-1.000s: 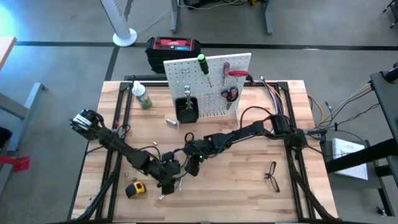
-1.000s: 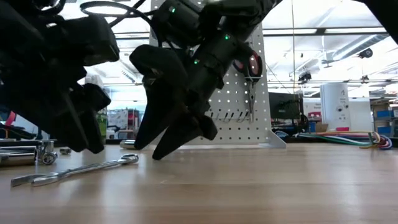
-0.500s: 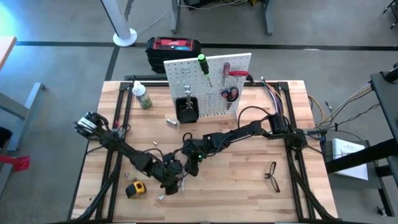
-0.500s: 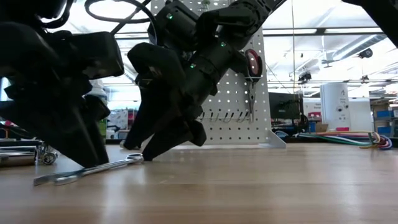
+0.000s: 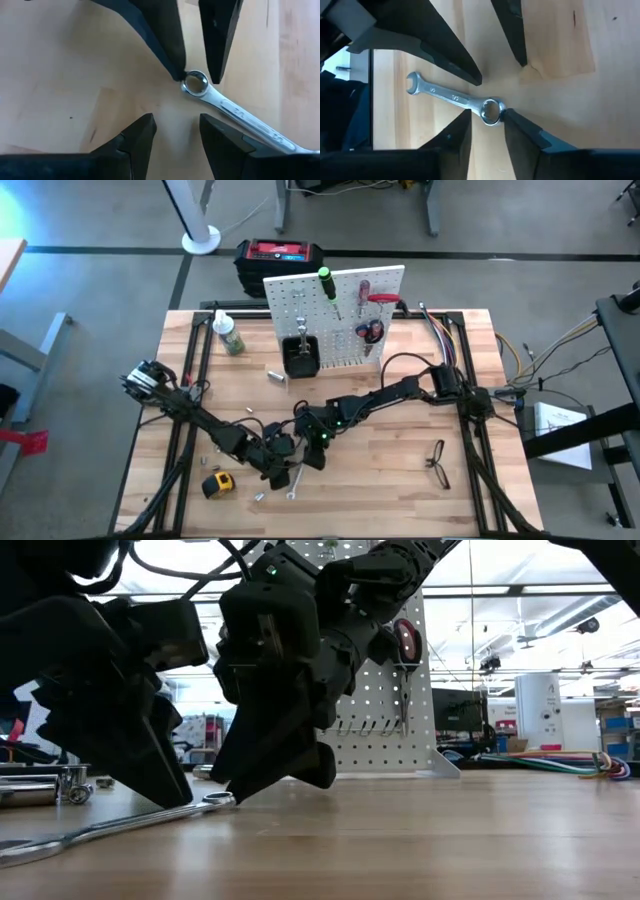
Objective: Hang tools onto peg board
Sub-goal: Hang the silver wrench on the pegboard
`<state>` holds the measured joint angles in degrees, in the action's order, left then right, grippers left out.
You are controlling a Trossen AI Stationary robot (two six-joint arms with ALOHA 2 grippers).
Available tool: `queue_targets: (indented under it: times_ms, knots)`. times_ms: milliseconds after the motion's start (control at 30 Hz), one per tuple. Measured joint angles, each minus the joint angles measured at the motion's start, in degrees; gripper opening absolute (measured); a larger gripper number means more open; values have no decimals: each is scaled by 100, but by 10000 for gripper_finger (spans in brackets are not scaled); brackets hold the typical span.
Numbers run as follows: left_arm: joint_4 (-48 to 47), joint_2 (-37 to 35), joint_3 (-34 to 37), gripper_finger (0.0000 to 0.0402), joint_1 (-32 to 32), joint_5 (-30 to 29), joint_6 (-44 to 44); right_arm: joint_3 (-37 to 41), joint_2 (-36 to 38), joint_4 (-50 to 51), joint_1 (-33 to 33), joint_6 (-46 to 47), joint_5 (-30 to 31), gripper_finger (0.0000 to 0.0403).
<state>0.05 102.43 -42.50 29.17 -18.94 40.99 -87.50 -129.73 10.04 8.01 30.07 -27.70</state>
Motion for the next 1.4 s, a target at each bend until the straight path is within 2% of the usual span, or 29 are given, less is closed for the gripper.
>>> queue_targets:
  times_ms: [367, 467, 667, 933, 1233, 1400]
  knots:
    - [-3, 13, 8, 157, -13, -167, 4, 0, 7, 15, 0, -160, 628, 5]
    - [40, 13, 15, 157, -13, -176, 4, 0, 11, 33, 17, -136, 643, 3]
    - [84, 19, 24, 157, -13, -237, 7, -10, 26, 242, 85, -353, 740, 32]
    - [137, 26, 28, 157, -74, -293, -6, -43, 74, 846, 140, -470, 1298, 62]
    - [166, 28, 28, 157, -120, -314, -125, -52, 96, 1695, 149, -549, 1941, 29]
    - [170, 33, 28, 157, -120, -332, -127, -61, 125, 2072, 164, -961, 2249, 4]
